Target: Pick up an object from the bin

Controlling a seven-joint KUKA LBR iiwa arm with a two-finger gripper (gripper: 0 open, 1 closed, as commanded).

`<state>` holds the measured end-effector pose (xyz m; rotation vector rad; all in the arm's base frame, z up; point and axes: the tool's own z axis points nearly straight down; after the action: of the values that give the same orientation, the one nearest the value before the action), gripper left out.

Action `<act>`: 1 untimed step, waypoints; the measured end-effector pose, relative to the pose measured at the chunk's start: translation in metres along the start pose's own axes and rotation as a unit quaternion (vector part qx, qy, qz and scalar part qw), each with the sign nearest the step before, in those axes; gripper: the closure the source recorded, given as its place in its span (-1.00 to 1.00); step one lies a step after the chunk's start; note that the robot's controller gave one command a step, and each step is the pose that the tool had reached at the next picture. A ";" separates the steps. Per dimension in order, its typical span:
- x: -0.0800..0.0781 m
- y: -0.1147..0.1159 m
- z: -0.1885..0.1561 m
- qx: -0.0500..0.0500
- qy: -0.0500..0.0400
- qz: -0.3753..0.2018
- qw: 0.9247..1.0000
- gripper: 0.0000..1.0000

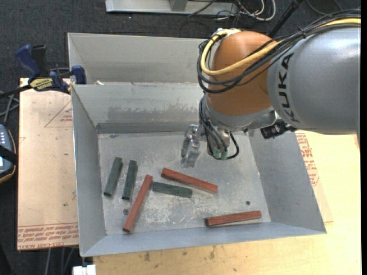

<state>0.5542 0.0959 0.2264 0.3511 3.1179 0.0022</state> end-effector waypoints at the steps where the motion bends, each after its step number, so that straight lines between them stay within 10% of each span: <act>1: 0.000 0.000 0.001 0.000 0.001 0.000 1.000 -1.00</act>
Offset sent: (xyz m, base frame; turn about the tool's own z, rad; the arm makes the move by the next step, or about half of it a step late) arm 0.0000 0.0000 0.0000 0.0000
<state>0.5537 0.0959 0.2258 0.3517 3.1195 0.0017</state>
